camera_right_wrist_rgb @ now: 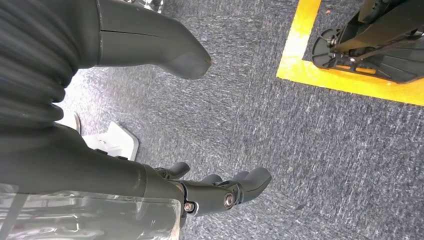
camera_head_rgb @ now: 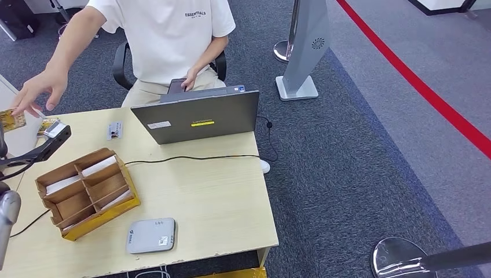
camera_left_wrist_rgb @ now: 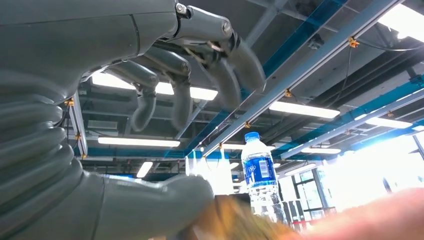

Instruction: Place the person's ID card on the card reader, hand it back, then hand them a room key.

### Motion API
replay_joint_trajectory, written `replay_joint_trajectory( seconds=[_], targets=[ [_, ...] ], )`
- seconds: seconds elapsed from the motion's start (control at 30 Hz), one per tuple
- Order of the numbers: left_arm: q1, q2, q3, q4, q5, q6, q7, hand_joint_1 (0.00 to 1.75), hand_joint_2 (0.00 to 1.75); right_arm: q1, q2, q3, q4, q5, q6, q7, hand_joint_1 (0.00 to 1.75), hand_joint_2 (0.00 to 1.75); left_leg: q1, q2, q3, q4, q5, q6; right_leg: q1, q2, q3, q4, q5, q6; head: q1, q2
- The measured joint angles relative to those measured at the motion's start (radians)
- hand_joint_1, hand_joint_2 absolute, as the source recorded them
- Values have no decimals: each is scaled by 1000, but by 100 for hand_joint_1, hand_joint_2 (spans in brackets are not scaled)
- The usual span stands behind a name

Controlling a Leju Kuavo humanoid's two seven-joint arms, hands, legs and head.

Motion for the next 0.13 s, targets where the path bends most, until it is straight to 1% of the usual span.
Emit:
replay_joint_trajectory(
  seconds=[0.13],
  targets=[
    [7,-6,18,0,0,0,-5,0,175,0,0,0,1,0,0,0,0,175,0,0,0,0,0,0,0,0,0,0,0,0,0,0]
  ],
)
